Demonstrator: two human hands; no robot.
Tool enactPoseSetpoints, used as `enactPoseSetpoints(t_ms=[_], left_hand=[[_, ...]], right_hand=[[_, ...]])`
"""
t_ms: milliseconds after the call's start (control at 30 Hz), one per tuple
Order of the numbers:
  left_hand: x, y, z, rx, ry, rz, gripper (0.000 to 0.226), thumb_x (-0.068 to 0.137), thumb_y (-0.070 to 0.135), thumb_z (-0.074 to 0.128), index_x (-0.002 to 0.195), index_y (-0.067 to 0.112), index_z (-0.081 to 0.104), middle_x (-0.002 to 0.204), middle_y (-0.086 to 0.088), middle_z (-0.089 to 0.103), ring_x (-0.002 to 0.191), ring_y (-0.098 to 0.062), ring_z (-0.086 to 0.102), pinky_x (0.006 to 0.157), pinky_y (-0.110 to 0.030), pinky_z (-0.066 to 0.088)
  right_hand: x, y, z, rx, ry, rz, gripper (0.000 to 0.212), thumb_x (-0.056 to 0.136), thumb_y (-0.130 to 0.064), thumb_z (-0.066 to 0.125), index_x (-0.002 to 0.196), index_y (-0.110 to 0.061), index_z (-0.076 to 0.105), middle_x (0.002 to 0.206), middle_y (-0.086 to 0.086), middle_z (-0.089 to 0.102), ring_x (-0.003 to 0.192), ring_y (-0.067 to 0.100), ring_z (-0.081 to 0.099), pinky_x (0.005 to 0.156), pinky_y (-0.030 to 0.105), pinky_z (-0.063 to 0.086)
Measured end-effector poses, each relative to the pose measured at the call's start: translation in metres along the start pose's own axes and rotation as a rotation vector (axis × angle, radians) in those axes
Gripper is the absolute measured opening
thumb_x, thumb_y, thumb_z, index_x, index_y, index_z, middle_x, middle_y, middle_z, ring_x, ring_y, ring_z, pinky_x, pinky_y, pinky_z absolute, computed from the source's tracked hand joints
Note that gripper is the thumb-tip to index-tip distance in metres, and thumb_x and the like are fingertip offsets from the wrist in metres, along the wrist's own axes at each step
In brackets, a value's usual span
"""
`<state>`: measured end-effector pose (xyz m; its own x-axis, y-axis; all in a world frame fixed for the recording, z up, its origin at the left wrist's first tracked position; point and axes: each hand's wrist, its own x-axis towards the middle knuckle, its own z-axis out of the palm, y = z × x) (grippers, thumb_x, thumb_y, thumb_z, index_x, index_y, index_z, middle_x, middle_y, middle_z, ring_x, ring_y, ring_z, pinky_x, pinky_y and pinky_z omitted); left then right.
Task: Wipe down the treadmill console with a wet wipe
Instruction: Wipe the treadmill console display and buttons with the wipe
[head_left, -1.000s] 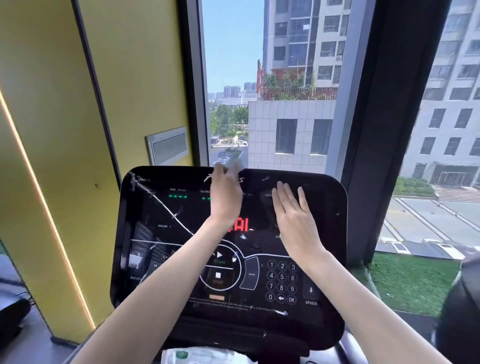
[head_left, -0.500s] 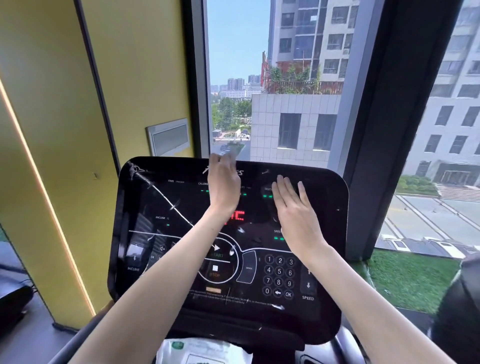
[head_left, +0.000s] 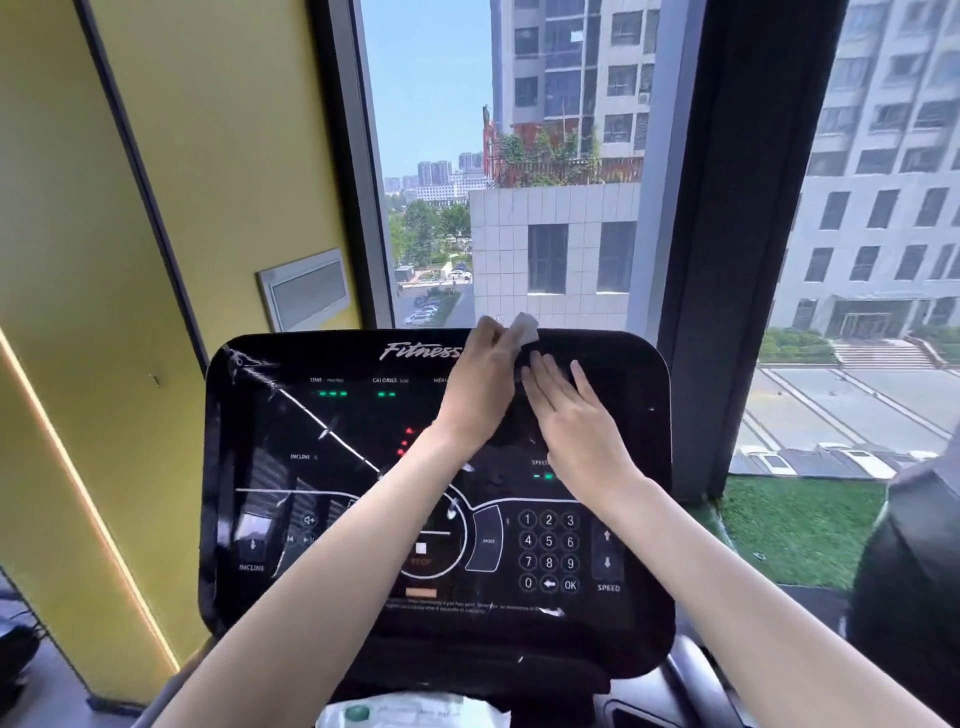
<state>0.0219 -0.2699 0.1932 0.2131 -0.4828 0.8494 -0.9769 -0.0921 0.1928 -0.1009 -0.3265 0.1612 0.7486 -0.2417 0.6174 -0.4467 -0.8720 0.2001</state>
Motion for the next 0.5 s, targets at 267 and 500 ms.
enactPoseSetpoints(t_ms=[267,500], left_hand=[[-0.006,0.005,0.004,0.032,-0.049,0.047,0.041,0.086,-0.006,0.053,0.125,0.007,0.054,0.096,-0.011,0.05,0.086,-0.024,0.05,0.07,-0.033,0.051],[0.006,0.006,0.003,-0.052,0.102,-0.272,0.034,0.091,-0.007,0.046,0.121,0.005,0.056,0.094,-0.008,0.046,0.089,-0.023,0.05,0.076,-0.027,0.043]], right_hand=[[-0.001,-0.003,-0.009,0.073,-0.025,0.003,0.076,0.066,0.012,0.061,0.138,0.007,0.036,0.145,0.024,0.034,0.137,0.031,0.03,0.114,0.041,0.013],[-0.024,0.015,-0.02,0.193,0.075,0.186,0.085,0.071,0.02,0.042,0.146,0.0,0.008,0.156,0.013,0.003,0.144,0.019,-0.002,0.117,0.031,-0.004]])
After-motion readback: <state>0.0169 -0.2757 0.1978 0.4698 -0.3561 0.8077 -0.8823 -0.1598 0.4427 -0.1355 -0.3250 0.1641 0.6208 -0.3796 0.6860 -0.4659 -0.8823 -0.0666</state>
